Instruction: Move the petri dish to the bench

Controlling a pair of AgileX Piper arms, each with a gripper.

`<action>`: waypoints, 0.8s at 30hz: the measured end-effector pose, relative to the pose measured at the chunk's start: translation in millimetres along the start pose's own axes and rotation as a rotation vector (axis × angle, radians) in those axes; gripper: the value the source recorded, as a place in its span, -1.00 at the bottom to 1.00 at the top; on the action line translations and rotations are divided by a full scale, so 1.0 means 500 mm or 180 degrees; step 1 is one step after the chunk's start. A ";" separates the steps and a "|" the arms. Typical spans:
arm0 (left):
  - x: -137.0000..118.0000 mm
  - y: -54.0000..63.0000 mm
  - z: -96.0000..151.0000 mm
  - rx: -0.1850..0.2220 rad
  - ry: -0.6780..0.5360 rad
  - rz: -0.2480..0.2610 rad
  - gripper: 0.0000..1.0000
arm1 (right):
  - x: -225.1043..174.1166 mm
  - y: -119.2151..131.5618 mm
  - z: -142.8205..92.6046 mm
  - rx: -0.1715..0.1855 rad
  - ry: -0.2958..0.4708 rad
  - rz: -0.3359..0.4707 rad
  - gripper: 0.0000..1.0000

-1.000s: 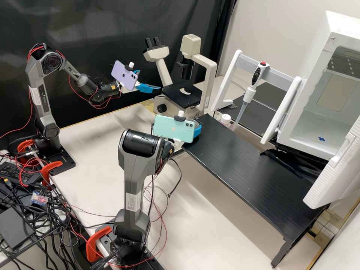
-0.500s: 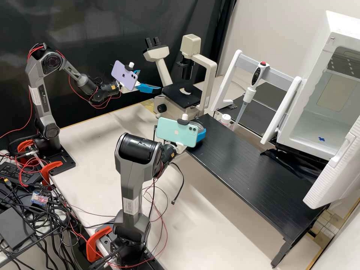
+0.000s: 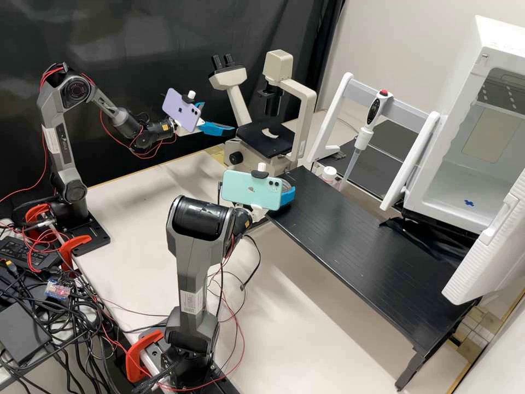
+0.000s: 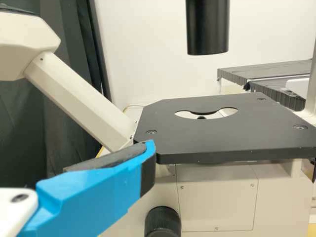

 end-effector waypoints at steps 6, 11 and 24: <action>0.000 0.000 0.000 0.0000 0.0000 0.0000 1.00 | -0.001 0.004 0.004 0.0004 -0.0092 0.0054 1.00; 0.000 0.000 0.000 0.0000 0.0000 0.0000 1.00 | -0.040 0.034 -0.007 0.0046 -0.0026 0.0217 1.00; 0.000 0.000 0.000 0.0000 0.0000 0.0000 1.00 | -0.230 0.150 -0.038 0.0336 0.0702 0.1391 1.00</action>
